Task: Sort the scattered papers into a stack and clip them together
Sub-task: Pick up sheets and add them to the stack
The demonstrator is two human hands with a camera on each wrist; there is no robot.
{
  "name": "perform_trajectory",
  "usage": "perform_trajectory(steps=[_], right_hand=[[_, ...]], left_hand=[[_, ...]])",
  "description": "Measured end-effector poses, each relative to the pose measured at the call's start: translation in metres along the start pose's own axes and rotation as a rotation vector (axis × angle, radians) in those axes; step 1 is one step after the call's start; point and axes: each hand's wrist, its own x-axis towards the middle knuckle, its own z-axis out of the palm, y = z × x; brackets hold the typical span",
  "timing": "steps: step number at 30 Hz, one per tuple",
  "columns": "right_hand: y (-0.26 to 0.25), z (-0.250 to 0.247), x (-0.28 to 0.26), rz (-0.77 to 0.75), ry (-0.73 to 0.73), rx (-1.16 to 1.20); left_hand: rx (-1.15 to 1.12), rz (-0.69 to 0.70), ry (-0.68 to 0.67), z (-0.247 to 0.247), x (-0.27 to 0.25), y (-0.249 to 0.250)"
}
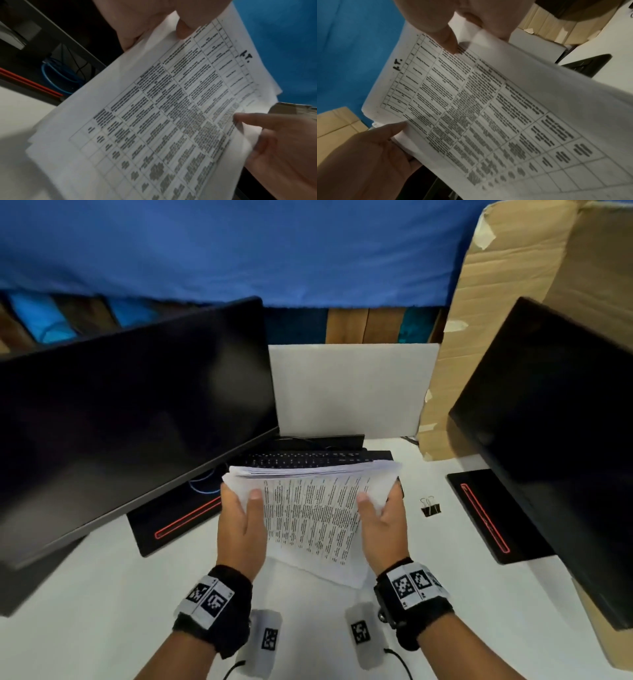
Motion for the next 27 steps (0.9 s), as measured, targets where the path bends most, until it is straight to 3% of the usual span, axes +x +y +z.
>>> perform_trajectory(steps=[5, 11, 17, 20, 24, 27], right_hand=[[0.005, 0.028, -0.014, -0.050, 0.012, -0.015], [0.008, 0.036, -0.015, 0.037, 0.069, 0.031], [0.017, 0.031, -0.002, 0.125, 0.096, 0.080], [0.003, 0.024, -0.003, 0.091, 0.080, 0.109], [0.003, 0.018, -0.011, 0.073, 0.047, 0.115], [0.004, 0.014, -0.013, -0.043, 0.015, 0.084]], left_hand=[[0.110, 0.086, 0.001, 0.002, -0.010, -0.002], [-0.027, -0.060, -0.015, -0.008, -0.009, -0.011], [-0.187, -0.330, 0.007, -0.018, 0.000, -0.023], [-0.283, -0.200, 0.018, -0.021, 0.006, -0.005], [-0.247, -0.064, 0.016, -0.025, 0.005, 0.002], [-0.220, -0.010, 0.036, -0.029, 0.003, 0.000]])
